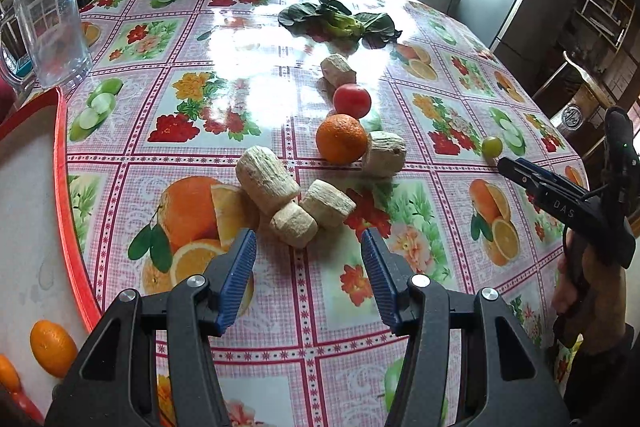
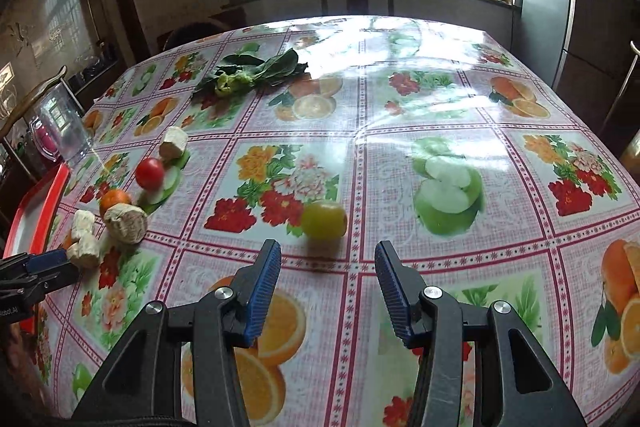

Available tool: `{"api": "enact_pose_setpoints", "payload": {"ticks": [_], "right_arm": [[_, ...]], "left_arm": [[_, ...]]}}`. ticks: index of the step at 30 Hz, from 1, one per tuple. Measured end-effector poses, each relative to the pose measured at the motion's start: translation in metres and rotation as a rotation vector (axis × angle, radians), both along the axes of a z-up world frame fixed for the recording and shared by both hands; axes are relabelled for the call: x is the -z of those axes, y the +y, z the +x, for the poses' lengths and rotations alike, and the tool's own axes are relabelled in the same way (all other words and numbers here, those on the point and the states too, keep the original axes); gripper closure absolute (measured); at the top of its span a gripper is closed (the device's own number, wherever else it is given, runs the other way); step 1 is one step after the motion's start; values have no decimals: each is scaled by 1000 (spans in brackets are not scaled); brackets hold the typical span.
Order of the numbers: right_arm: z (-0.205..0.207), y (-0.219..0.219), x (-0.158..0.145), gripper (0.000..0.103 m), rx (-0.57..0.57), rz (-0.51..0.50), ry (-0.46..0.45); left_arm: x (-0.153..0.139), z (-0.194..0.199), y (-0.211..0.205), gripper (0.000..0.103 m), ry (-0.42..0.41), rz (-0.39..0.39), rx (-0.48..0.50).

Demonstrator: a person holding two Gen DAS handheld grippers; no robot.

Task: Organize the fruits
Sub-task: 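Grasp the beige cube with the left tool while the right tool grasps the lime, then carry the beige cube and lime over the tray with both tools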

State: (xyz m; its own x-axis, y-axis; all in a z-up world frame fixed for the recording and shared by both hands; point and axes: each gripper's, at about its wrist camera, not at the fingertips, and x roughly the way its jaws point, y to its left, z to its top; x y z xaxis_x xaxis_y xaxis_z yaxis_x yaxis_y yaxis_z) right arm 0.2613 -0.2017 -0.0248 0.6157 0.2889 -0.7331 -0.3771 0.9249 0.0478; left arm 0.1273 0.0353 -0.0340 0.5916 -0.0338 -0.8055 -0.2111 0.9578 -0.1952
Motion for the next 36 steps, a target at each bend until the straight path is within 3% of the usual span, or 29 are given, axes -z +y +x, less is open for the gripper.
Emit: {"api": "enact_pose_setpoints", "payload": {"ticks": [4,8,17,36], "right_arm": [[17,4,6,63,3,7,21],[25,13,6,77,-33,24,27],[-12,22,1,78,-91,53,28],[-113,91,-29,78,-313,111,31]], "left_arm": [[7,5,5,54,-7,2,-14],[9,8,7,79,-21,9,-11],[6,-6,9,79,-28,-37,0],[-21,-90,32,79,-111,-54,-49]]}}
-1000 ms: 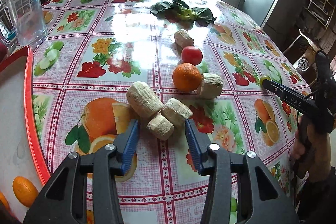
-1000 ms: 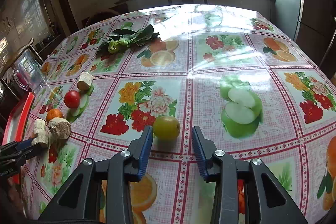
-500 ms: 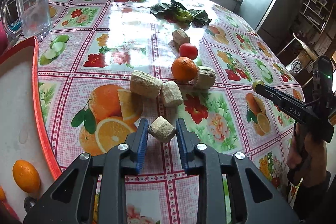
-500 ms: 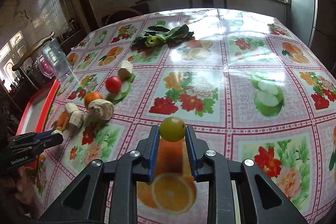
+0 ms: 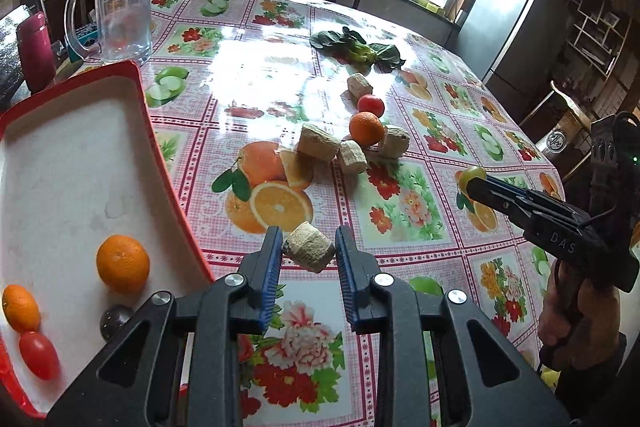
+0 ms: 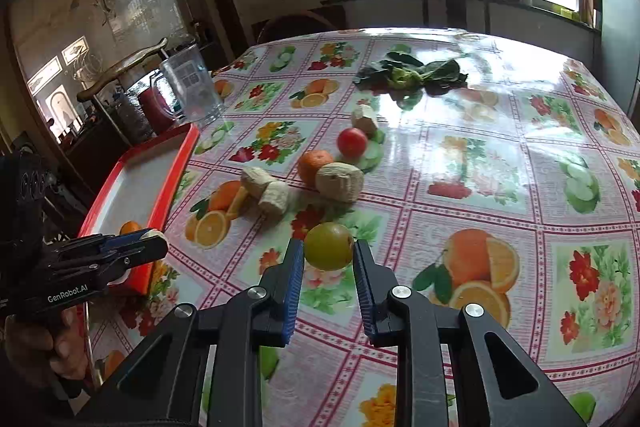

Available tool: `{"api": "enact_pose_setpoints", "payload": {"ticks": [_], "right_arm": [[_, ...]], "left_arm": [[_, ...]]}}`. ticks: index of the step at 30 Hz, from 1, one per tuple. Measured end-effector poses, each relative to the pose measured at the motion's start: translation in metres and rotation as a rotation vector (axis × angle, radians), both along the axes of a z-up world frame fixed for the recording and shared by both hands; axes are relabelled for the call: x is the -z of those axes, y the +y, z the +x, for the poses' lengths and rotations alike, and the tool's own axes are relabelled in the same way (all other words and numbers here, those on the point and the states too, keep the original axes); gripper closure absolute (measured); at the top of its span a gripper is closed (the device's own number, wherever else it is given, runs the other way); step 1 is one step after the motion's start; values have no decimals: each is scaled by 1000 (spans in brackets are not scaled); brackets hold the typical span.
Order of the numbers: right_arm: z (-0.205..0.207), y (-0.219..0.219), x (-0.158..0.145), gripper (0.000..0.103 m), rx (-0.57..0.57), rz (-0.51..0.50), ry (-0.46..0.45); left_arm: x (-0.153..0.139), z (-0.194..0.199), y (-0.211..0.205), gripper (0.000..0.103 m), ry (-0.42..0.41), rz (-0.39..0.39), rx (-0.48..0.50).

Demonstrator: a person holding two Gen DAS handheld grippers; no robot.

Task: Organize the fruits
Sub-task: 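Carry the beige cube and lime over the tray with both tools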

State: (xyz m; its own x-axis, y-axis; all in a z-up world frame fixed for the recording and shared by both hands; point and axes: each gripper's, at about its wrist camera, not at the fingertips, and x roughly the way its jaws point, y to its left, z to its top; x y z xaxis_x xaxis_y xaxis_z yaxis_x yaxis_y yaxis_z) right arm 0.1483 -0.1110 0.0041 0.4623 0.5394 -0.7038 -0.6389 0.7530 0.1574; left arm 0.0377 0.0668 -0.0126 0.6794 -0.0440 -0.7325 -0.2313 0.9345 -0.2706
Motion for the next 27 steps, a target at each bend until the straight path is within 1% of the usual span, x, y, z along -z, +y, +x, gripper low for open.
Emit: {"api": "enact_pose_setpoints", "payload": {"ticks": [14,27], "right_arm": [[-44,72,-5,78,-152,6,9],[-64,133,-3,78,-258,8,26]], "left_arm": [[-8,-51,44,79,-44,-7,-106],[-11,-87,91,79,-63,-7,-219]]}}
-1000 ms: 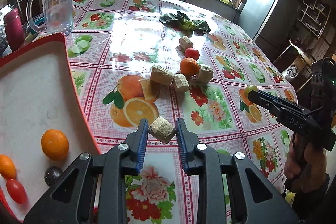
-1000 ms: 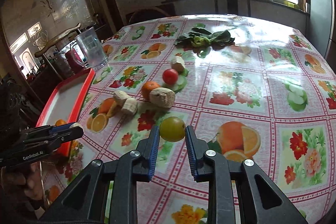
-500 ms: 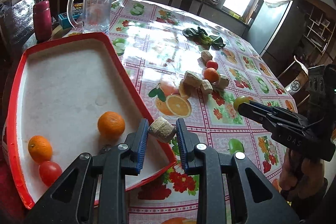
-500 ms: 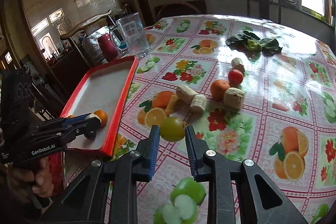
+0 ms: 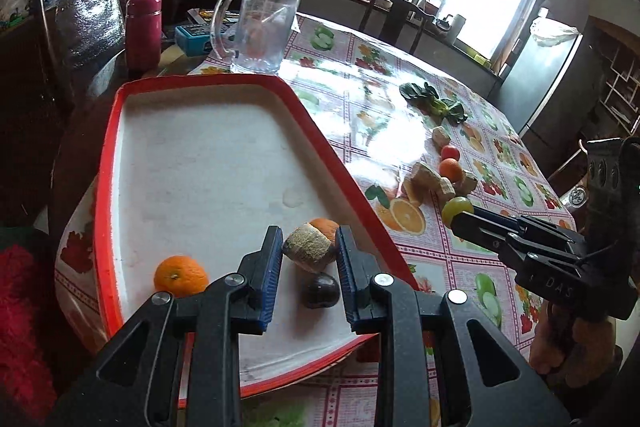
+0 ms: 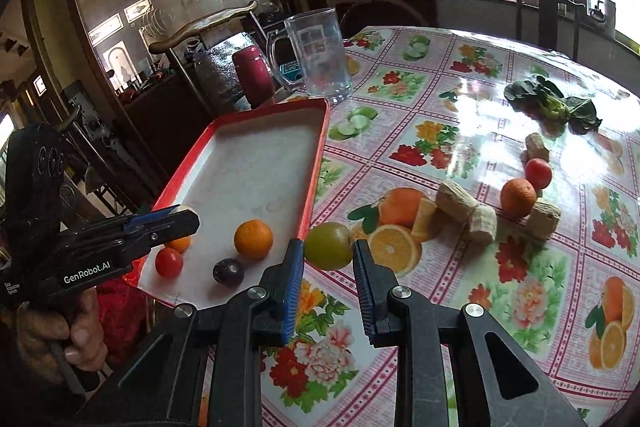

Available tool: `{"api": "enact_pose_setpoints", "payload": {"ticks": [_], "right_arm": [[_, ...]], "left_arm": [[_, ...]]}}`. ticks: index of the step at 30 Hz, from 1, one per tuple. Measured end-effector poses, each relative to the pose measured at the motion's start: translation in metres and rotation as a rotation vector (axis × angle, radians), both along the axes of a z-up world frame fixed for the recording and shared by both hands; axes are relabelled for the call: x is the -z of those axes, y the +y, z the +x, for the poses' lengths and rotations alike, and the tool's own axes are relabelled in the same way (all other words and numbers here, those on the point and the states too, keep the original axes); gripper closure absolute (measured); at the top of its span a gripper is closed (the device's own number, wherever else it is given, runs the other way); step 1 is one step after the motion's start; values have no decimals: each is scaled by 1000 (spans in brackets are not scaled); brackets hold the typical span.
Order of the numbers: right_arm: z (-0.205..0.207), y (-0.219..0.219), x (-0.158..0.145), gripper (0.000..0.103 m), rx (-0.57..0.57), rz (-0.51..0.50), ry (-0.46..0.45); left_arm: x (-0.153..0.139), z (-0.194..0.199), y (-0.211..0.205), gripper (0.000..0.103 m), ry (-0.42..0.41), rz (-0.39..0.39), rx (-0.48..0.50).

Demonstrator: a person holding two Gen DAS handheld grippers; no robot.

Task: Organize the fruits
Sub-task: 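Carry the beige cube and lime over the tray with both tools, then open both tools to drop the cube and lime into the tray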

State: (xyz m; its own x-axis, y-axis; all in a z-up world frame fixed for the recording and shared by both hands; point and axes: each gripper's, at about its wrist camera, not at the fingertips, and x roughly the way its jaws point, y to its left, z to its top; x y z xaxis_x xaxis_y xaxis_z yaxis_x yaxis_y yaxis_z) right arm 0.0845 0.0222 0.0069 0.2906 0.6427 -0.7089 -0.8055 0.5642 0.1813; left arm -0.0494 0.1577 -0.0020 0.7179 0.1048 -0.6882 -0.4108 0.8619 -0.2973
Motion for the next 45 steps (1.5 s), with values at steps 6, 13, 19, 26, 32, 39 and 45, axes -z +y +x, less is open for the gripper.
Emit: {"api": "enact_pose_setpoints", "payload": {"ticks": [6,13,19,26,32,39,45], "right_arm": [[-4,29,2,78,-45,-2,7],[-3,69,7,78,-93,-23,13],[1,102,20,78,-127,-60,27],[5,125,36,78,-156,-96,43],[7,136,51,78,-172,-144,41],[8,133,53,71,-163,-134,53],[7,113,36,71,-141,-81,47]], "left_arm": [[2,-11,23,79,3,1,-52],[2,-16,48,79,9,9,-96],[10,-8,67,79,44,9,-116],[22,2,80,79,100,18,-127],[35,7,85,79,143,4,-128],[43,10,82,73,196,30,-124],[34,4,76,65,186,49,-138]]}}
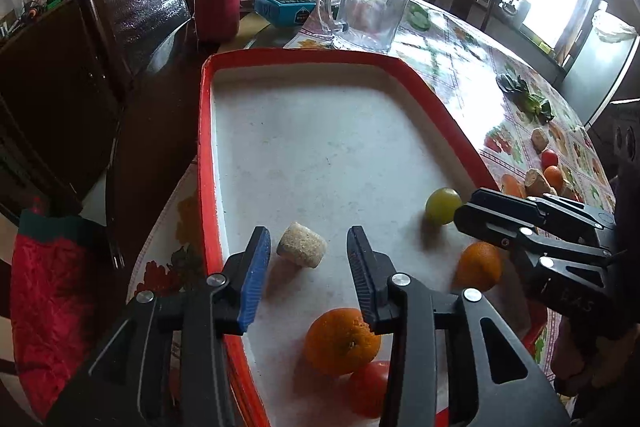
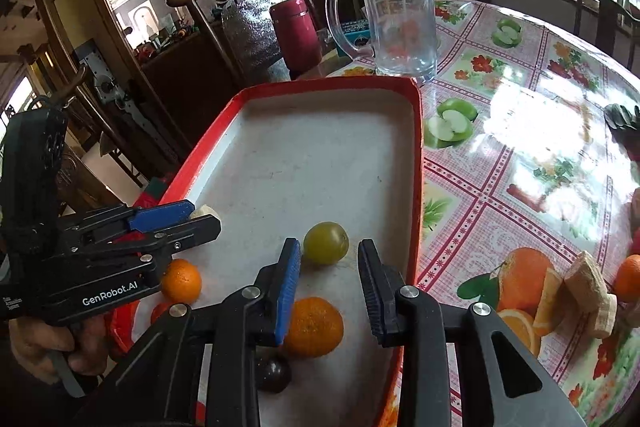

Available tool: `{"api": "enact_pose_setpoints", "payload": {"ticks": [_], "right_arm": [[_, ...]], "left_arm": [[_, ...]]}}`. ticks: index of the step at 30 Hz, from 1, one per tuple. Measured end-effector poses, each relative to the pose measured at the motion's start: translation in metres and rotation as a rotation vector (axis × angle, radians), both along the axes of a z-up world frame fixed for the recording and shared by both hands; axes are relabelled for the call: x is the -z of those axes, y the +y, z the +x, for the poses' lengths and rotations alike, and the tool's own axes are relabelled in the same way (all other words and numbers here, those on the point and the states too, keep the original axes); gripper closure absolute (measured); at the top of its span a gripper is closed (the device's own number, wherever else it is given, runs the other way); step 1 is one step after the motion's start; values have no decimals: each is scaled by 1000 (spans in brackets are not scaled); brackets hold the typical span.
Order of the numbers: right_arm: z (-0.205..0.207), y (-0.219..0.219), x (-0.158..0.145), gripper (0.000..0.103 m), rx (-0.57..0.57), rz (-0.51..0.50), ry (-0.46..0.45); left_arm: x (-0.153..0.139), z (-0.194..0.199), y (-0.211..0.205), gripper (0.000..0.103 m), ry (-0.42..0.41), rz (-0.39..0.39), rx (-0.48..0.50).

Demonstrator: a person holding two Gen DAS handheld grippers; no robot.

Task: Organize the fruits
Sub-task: 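Open both tools to drop the cube and lime into the tray, then withdraw both open tools from the tray toward the beige pieces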

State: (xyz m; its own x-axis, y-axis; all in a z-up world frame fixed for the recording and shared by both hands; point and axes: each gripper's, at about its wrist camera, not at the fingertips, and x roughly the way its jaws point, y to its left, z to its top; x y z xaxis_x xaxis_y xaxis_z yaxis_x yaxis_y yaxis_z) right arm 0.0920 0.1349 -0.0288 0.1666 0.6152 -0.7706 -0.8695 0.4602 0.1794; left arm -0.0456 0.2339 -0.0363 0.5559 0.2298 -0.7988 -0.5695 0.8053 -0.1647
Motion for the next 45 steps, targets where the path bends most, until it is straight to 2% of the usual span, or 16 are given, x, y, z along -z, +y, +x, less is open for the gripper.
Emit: {"api": "enact_pose_setpoints", "payload": {"ticks": [8,26,34,45], "right_arm": [[5,-57,-21,69,84,69,1],[45,-182,-23,68,326,86,4],[61,-208,-20,68,383,81,-7],[99,-212,-5,68,435,18,-41]], "left_arm": [[-17,-4,-14,65,-40,5,6],[-42,45,-100,65,-64,36,204],[-43,69,-129,65,-50,54,277],[-37,118,-151,65,-11,63,356]]}}
